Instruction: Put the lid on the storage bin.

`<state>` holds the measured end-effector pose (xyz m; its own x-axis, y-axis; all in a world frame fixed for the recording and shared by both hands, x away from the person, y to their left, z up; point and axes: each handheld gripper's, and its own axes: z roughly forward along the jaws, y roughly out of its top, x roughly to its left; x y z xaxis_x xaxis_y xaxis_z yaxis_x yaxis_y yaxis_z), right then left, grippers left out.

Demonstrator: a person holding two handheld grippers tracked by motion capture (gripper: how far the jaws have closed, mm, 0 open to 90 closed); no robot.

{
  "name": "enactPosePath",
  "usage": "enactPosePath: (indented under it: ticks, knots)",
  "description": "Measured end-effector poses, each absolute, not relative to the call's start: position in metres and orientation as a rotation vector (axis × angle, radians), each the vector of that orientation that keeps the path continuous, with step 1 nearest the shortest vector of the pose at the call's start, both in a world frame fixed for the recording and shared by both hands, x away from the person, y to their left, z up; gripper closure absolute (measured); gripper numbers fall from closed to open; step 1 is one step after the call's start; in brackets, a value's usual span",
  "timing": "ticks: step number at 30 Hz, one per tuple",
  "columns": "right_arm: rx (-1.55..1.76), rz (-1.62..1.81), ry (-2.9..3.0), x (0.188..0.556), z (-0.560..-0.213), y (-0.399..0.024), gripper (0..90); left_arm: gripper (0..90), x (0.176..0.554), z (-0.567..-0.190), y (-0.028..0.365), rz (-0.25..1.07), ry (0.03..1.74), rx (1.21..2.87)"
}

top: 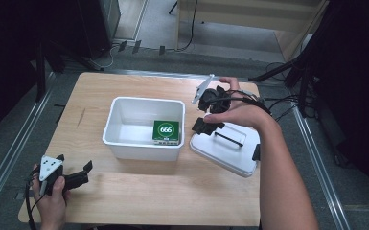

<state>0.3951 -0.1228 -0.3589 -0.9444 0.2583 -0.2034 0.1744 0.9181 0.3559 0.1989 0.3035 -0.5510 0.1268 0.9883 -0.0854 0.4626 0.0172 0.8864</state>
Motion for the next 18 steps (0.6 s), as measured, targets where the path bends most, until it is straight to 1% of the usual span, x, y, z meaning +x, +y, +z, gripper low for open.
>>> enactPosePath:
  ticks: [7, 18]
  knots:
    - [0.367, 0.481, 2.840, 0.396, -0.373, -0.138, 0.0, 0.0, 0.199, -0.551, 0.303, 0.792, 1.460, 1.573]
    - [0.432, 0.465, 2.823, 0.397, -0.386, -0.160, 0.0, 0.0, 0.199, -0.551, 0.303, 0.792, 1.458, 1.572]
